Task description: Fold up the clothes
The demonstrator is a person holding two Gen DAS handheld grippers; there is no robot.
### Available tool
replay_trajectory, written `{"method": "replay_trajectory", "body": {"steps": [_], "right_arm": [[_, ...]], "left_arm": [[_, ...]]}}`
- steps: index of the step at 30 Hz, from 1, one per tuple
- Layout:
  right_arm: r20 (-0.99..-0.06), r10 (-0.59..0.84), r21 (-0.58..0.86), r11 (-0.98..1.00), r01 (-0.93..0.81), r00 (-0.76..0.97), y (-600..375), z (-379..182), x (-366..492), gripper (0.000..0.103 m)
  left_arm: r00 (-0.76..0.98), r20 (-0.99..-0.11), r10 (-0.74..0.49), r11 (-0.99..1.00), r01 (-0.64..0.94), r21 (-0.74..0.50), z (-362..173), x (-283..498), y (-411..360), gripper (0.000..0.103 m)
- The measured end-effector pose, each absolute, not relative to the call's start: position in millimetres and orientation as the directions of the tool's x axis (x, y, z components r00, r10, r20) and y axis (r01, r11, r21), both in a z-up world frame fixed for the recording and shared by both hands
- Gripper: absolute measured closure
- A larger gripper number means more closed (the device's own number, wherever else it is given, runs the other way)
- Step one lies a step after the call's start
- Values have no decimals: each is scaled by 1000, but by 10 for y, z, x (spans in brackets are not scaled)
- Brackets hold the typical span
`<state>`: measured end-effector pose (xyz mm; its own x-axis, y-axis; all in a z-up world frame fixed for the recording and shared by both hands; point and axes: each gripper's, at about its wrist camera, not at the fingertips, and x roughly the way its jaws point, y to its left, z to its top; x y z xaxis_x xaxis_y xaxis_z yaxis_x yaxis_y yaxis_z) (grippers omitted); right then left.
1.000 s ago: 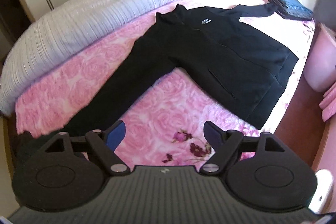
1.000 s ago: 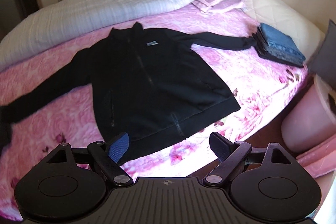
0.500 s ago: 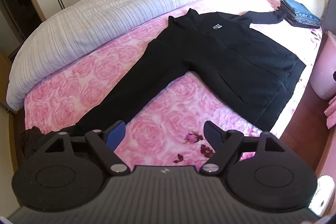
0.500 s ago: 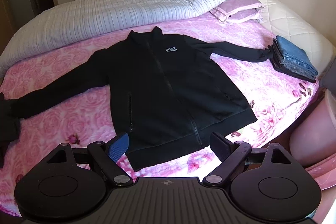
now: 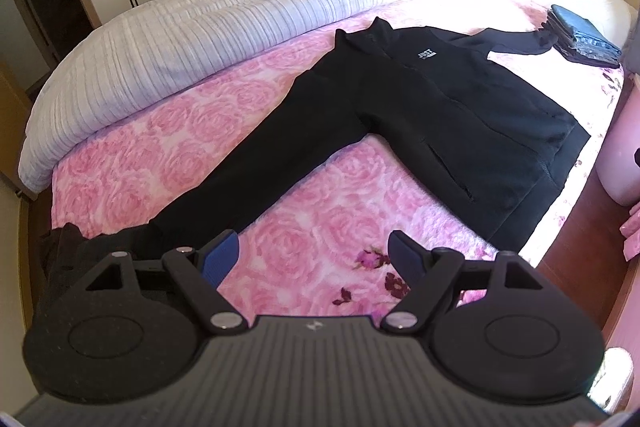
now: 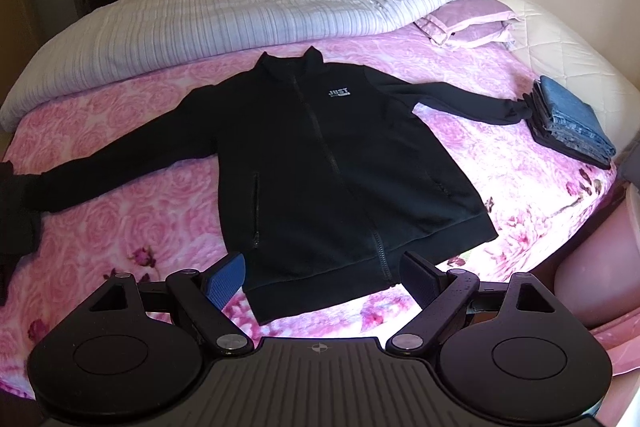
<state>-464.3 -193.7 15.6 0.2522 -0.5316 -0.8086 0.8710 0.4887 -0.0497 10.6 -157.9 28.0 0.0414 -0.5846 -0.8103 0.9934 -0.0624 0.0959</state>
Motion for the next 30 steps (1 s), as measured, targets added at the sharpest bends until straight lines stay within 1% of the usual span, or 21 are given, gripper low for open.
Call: {"method": "replay_trajectory", "body": {"steps": [8, 15, 21, 24, 26, 30], "right_arm": [[-819, -514, -58, 515, 855, 254, -1895, 100, -4612, 16], [-849, -470, -66, 548, 834, 242, -1836, -47, -4596, 16], [-853, -442, -68, 623, 779, 278, -1746, -173, -4378, 16], [-863, -404, -79, 700, 710, 303, -1684, -289, -4105, 16], [-853, -390, -89, 765, 637, 348, -1617, -345, -3848, 16], [-832, -350, -115, 868, 483, 431, -1517, -447, -3306, 16]], "left_arm": [[63, -813, -579, -19, 996, 91, 254, 154, -1440, 24], [87, -822, -563, 43, 996, 75, 176, 227, -1246, 24], [119, -838, -532, 110, 991, 71, 73, 401, -1003, 24], [135, -853, -504, 137, 988, 75, -13, 592, -941, 24], [153, -855, -496, 153, 984, 87, -80, 758, -931, 24], [187, -857, -479, 127, 982, 143, -249, 1060, -1049, 24]]}}
